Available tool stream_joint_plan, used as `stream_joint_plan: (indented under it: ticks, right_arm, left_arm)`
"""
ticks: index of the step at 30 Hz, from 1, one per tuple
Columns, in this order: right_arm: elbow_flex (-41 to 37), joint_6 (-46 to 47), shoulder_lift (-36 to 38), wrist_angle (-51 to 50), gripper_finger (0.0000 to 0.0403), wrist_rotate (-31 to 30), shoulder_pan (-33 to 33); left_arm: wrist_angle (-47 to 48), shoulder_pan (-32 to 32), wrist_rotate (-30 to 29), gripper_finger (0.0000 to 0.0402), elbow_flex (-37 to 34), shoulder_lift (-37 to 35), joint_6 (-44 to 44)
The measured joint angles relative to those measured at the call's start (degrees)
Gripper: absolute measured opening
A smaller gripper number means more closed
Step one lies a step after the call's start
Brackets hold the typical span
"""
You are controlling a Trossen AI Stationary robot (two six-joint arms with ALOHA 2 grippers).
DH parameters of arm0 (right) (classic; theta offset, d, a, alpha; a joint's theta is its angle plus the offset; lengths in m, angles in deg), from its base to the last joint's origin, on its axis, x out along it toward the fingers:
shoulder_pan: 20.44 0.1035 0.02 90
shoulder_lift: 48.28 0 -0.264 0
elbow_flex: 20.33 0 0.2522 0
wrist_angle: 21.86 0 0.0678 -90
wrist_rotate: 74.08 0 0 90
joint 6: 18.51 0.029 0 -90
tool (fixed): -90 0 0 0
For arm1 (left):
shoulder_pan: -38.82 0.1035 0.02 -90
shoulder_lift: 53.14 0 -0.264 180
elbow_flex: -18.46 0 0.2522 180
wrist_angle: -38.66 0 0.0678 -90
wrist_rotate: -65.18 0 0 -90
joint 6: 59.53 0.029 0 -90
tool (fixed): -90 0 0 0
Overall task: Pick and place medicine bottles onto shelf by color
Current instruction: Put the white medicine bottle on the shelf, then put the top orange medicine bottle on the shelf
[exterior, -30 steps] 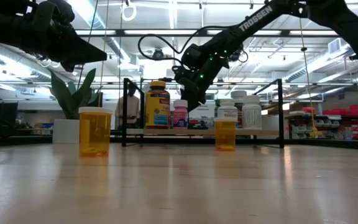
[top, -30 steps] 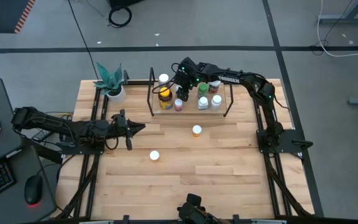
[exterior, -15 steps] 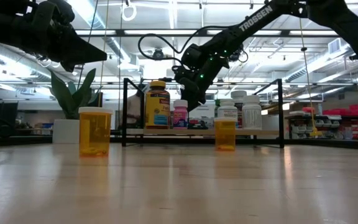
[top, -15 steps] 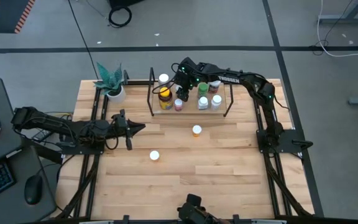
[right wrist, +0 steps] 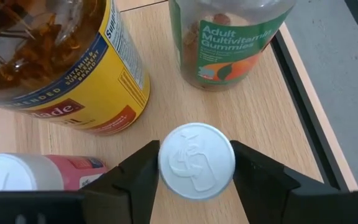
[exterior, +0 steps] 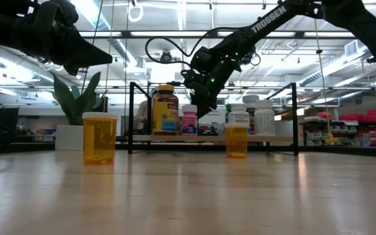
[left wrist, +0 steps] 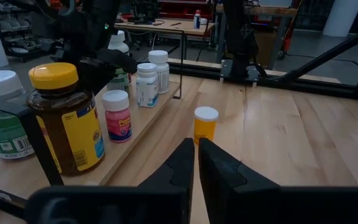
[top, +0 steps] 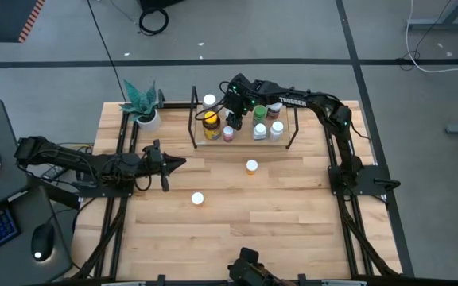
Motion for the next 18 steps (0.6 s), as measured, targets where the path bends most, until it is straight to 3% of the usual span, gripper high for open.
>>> stream_joint_plan:
  ticks: [18]
  right_arm:
    - [0.02,0.11,2.26,-0.54,0.0248,0.02,0.0]
  left_arm:
    - [0.01,0.0,0.0,0.0028,0.0,-0.01,-0.01]
